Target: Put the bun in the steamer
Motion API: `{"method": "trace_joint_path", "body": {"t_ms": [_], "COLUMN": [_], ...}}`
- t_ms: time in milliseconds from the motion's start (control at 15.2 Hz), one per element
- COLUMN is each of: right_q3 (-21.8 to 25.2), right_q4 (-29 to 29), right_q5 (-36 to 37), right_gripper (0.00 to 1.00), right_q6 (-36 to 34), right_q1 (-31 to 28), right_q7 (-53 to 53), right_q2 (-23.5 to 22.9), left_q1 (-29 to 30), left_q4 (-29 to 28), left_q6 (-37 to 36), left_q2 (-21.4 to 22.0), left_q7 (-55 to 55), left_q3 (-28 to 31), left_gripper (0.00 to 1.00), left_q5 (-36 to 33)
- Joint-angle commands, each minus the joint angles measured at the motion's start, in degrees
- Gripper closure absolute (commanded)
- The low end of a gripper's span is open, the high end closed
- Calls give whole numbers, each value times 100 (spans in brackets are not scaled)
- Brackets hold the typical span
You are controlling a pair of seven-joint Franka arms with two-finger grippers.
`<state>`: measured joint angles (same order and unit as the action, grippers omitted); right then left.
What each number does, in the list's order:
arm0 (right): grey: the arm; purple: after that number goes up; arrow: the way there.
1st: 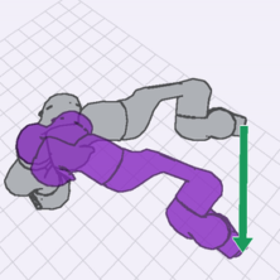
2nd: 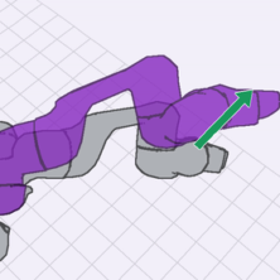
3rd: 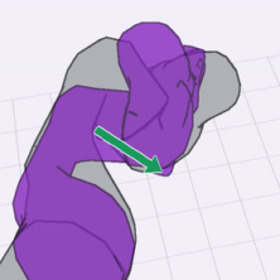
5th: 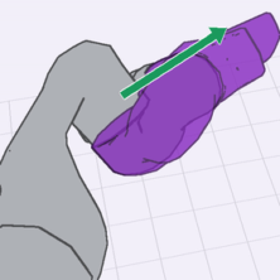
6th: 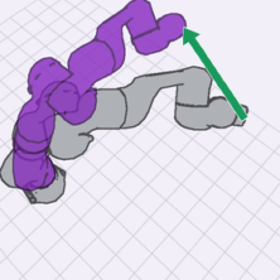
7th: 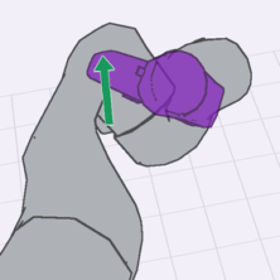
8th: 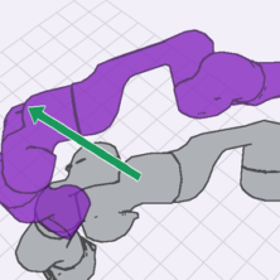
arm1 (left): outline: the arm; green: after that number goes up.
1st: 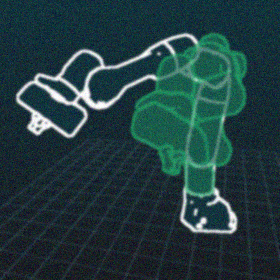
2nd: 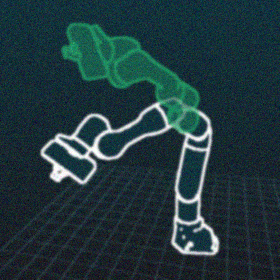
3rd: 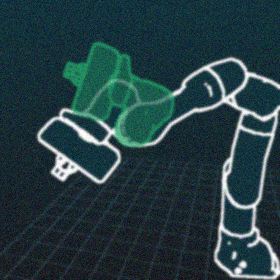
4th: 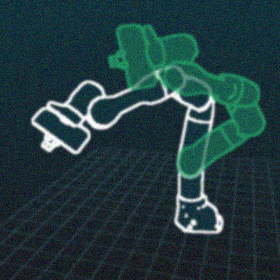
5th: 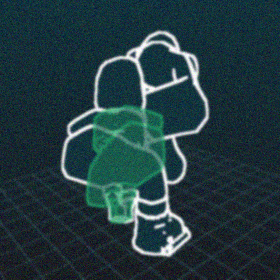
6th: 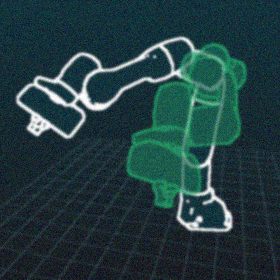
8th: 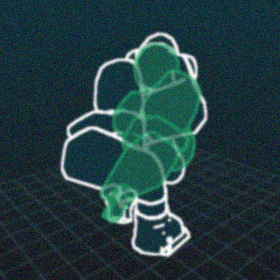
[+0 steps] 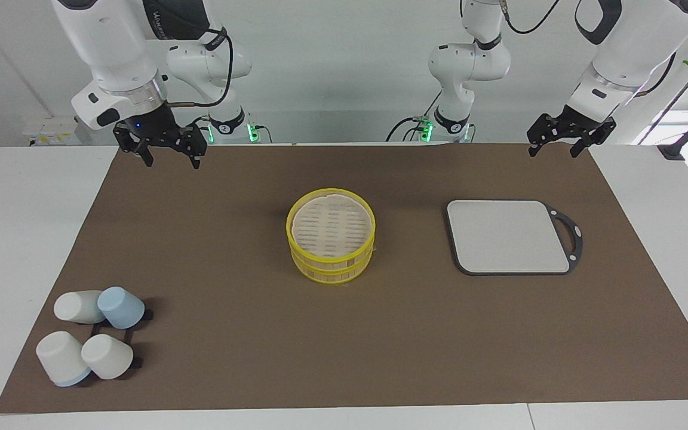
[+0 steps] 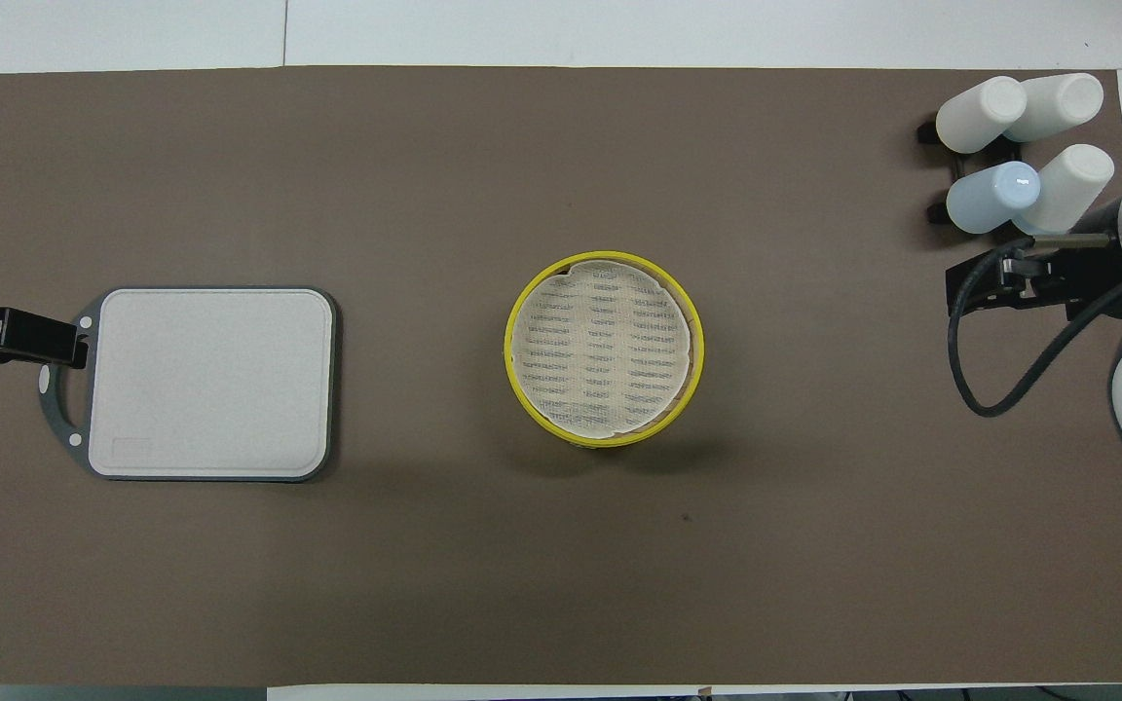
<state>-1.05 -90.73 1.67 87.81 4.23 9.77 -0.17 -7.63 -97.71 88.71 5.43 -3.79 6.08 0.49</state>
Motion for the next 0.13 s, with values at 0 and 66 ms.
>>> {"method": "trace_joint_path", "body": {"t_ms": [0,66], "right_q3": [96,96], "right_q4": [38,38], "right_q5": [-44,-44], "right_gripper": [0,0], "right_q6": [34,43], "right_q1": [8,8], "right_q7": [-133,-133], "right_q2": [-1,-1], "left_q1": [69,60], "left_q4": [-134,-143], "left_q6": [59,59], "left_q2": [107,116], "left_q7": [-34,-34], "left_q3": [-37,-37], "left_gripper": [0,0], "left_q5": [101,101]}}
